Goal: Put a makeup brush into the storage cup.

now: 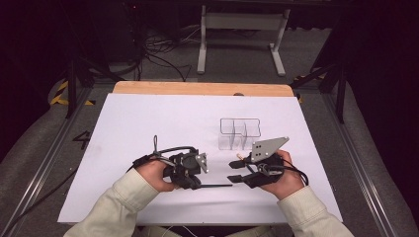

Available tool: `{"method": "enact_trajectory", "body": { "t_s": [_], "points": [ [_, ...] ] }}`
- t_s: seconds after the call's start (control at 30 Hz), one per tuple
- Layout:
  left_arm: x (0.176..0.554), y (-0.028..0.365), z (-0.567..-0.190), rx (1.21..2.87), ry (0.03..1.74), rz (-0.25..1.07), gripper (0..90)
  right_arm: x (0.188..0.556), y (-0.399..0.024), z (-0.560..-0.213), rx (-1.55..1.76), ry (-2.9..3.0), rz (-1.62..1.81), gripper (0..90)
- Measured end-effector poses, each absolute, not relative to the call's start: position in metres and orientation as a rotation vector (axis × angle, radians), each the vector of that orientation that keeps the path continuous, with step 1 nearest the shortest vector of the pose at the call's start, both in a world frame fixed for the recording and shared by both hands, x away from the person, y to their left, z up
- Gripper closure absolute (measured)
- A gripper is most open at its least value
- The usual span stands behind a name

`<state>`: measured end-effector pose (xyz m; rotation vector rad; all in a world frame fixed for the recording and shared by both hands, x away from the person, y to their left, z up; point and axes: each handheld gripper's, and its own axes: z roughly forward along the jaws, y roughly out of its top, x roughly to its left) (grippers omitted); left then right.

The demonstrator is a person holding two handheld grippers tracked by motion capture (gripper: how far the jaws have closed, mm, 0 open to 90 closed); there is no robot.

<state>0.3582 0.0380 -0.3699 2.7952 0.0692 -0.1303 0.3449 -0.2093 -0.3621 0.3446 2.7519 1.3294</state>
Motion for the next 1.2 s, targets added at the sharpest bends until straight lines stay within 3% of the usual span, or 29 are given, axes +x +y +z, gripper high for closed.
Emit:
{"method": "enact_trajectory", "body": {
  "t_s": [0.43, 1.2],
  "points": [
    [0.354, 0.024, -0.372, 2.800, 0.036, -0.112, 82.9, 0.348, -0.190, -0.369, 0.325, 2.879, 1.209, 62.6],
    [0.348, 0.019, -0.372, 2.791, -0.012, -0.084, 82.9, 0.347, -0.170, -0.384, 0.260, 2.977, 1.056, 64.4]
  ]
}}
